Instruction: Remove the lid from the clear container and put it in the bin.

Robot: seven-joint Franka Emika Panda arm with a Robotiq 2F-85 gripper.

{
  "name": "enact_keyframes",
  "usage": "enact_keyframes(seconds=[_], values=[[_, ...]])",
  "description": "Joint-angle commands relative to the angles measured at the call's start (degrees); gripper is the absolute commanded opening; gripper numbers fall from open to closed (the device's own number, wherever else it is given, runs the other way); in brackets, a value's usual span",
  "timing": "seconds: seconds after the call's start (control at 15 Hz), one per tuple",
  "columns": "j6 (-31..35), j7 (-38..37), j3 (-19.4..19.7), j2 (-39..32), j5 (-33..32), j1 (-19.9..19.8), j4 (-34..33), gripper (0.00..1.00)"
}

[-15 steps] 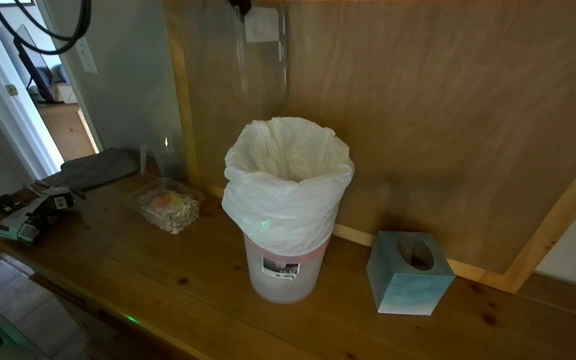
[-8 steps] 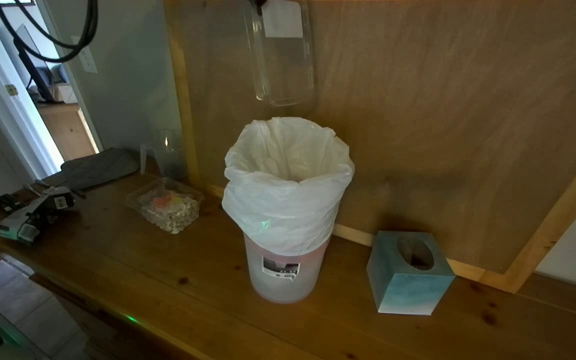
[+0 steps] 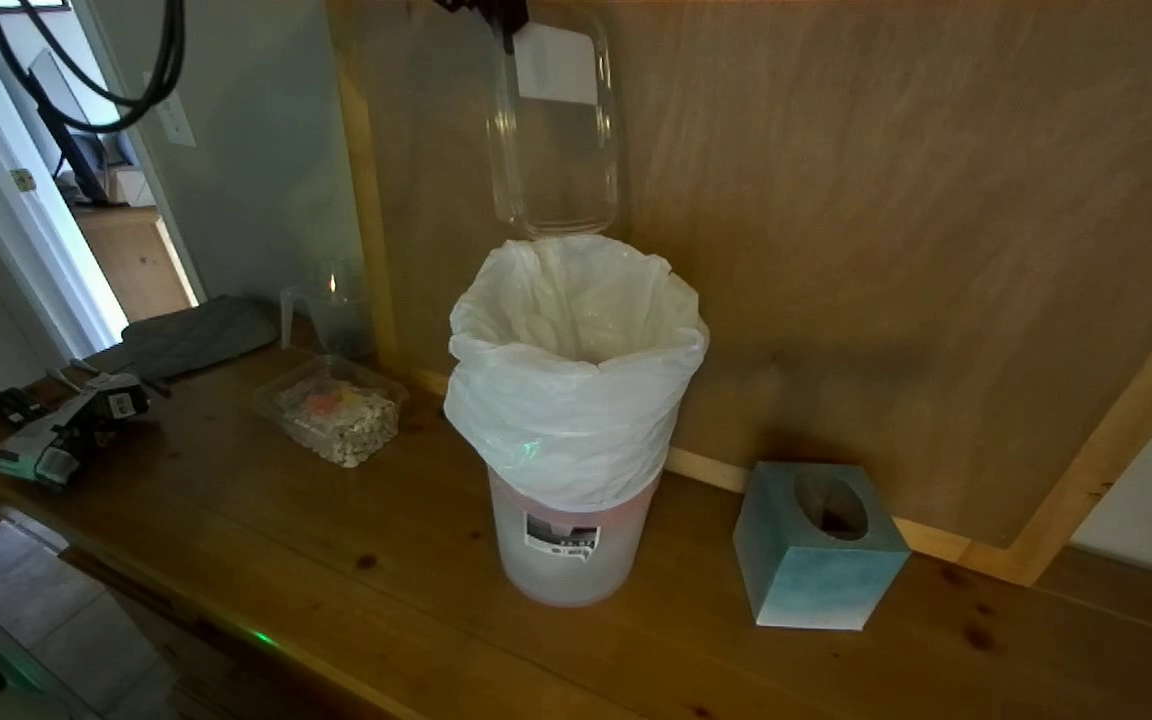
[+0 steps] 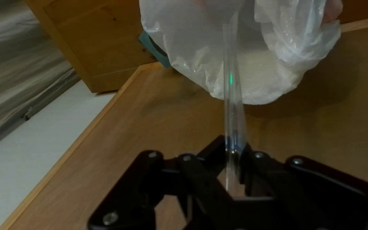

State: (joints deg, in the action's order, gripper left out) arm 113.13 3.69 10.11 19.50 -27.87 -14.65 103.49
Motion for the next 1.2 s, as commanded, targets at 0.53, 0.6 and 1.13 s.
enact_keyframes(seconds=[0.53, 0.6, 1.13], values=[[-2.3, -1.0, -0.9, -0.8, -0.5, 0.5, -1.9, 0.77], [-2.4, -1.2, -1.0, -0.9, -0.3, 0.6, -2.0, 0.84], [-11.8, -4.0, -0.9, -1.4, 7.0, 2.1, -4.5, 1.00]])
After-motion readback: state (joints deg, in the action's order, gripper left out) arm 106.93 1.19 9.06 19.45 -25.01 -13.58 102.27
